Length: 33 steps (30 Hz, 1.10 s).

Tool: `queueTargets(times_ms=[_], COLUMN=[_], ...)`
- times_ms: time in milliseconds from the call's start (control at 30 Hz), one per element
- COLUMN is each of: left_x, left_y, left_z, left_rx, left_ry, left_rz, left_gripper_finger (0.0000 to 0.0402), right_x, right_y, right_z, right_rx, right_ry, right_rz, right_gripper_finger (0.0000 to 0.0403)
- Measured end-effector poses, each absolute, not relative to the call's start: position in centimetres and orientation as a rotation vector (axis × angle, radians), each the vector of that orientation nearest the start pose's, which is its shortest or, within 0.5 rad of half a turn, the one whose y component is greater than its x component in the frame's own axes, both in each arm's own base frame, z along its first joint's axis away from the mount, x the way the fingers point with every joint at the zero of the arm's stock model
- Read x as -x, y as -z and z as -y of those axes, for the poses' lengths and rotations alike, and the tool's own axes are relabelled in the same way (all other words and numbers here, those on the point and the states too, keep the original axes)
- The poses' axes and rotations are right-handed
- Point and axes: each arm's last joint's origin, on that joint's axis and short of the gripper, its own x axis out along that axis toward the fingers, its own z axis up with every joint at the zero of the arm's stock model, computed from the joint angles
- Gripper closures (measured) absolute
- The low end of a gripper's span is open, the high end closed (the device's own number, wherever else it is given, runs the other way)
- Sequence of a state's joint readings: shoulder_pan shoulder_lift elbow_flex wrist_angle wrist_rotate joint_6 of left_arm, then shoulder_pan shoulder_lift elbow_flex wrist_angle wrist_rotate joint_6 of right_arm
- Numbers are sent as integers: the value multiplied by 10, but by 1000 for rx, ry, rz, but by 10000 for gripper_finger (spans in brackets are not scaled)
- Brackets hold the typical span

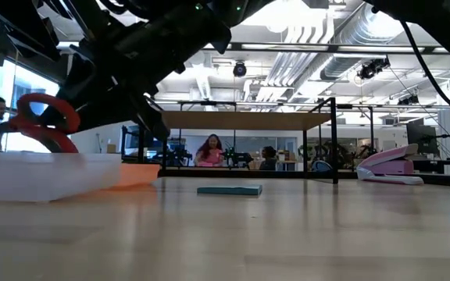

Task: Pack school essentials
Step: Put the red scissors into the supply box, then put the blue sticky note into the supply box

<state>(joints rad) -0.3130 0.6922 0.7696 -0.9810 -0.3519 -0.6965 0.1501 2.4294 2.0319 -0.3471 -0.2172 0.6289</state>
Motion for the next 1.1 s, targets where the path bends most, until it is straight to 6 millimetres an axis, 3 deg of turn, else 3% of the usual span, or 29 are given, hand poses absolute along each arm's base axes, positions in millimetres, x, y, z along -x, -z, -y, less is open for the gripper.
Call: queueTargets(times_ms=[167,333,733,1100], left_x=[-113,-113,-112,-112], left_y=[-276,-276,-276,-275], left_z=[26,26,28,29], left_rx=[358,358,390,431], left_ry=[-327,-327,-264,-250], left_rz=[-792,-792,-829,-841], left_gripper_finger=[284,284,284,284], right_x=[-533,-534,-524,-504], right_y=[-171,-172,-188,-218], right_z=[-87,-83,-89,-107], right_rx=[-615,-626,-627,-562], right_ry=[-97,-113,-142,-14], right_rz=[-831,-828,-881,-891], right_gripper_finger=[293,270,270,270])
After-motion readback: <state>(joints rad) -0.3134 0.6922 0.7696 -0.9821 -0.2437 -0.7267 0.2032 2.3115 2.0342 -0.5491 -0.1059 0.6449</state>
